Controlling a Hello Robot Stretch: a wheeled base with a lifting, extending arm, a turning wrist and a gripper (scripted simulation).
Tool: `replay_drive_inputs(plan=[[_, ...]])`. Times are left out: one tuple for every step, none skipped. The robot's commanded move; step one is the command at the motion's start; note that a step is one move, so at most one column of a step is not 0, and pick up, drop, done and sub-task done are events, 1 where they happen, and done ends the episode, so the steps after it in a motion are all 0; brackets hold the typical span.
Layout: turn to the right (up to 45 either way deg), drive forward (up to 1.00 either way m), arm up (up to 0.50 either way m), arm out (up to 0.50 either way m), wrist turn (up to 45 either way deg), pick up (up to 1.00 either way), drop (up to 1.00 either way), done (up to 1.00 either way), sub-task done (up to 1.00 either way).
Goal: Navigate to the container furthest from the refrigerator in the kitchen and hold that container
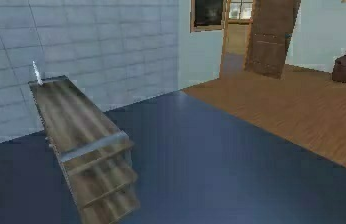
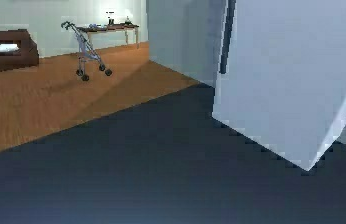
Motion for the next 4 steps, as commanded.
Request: replay_drive_inputs(plan=[[45.0,0.0,0.0,0.0,0.0,0.0,0.0,0.0,0.0],[6.0,0.0,0.0,0.0,0.0,0.0,0.0,0.0,0.0],[0.0,0.05,0.0,0.0,0.0,0.0,0.0,0.0,0.0],[45.0,0.0,0.0,0.0,0.0,0.0,0.0,0.0,0.0]])
